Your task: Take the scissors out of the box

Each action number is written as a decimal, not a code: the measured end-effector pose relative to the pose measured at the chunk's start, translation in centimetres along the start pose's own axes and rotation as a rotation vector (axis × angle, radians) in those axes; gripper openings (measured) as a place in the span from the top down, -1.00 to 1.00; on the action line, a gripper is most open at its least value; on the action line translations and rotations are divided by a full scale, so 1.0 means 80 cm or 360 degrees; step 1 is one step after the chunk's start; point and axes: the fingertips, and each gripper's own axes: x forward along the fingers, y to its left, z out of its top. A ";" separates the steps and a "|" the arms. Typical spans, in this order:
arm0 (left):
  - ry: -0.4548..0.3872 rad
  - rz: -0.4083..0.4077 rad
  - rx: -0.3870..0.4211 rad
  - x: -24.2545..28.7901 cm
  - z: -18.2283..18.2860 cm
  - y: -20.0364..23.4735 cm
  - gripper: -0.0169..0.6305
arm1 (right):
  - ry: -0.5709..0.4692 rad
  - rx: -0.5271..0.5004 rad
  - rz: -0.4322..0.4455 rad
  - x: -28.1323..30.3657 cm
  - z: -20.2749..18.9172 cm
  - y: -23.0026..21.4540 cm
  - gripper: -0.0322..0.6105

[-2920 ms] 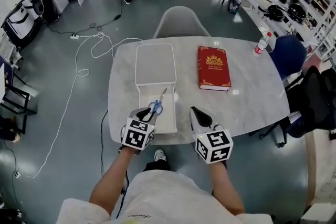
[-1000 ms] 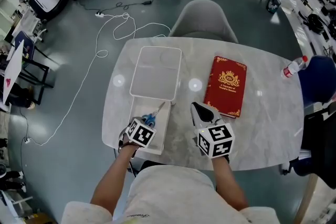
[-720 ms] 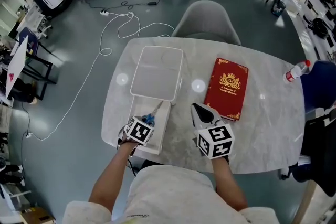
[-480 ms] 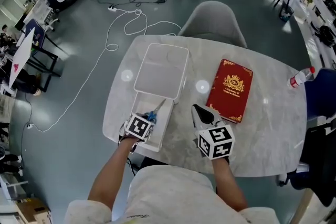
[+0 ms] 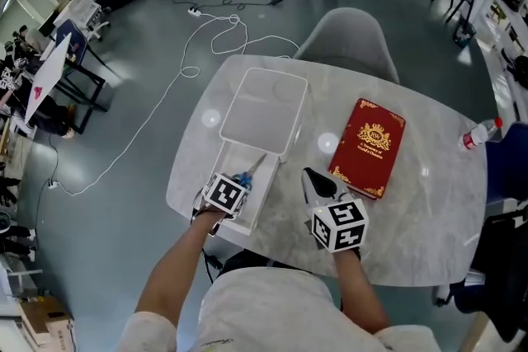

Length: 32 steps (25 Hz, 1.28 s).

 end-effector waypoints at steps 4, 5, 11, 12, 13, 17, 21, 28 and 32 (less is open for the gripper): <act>-0.0004 0.0008 0.0046 -0.008 0.007 0.002 0.71 | 0.0008 0.0004 0.0012 0.002 0.000 0.009 0.89; -0.0021 0.0017 0.0070 -0.010 0.009 0.002 0.70 | 0.0011 0.0006 0.0013 0.002 -0.002 0.011 0.89; -0.0130 0.0053 0.0139 -0.031 0.009 0.003 0.71 | 0.0019 -0.0007 0.0019 0.010 -0.007 0.029 0.89; -0.0155 0.0056 0.0158 -0.036 0.011 0.002 0.71 | 0.0018 -0.0013 0.0018 0.012 -0.007 0.032 0.89; -0.0179 0.0056 0.0170 -0.040 0.012 0.001 0.71 | 0.0017 -0.0018 0.0016 0.013 -0.006 0.037 0.89; -0.0269 0.0044 0.0191 -0.059 0.010 0.002 0.71 | 0.0016 -0.0046 0.0006 0.016 -0.004 0.061 0.89; -0.0374 0.0034 0.0201 -0.085 0.007 0.009 0.71 | 0.0008 -0.0082 -0.0007 0.018 0.002 0.088 0.89; -0.0586 0.0036 0.0117 -0.142 -0.007 0.028 0.71 | -0.0021 -0.0151 -0.0005 0.021 0.014 0.137 0.89; -0.0738 0.0089 0.0055 -0.189 -0.014 0.048 0.71 | -0.0059 -0.0214 0.0021 0.024 0.032 0.168 0.89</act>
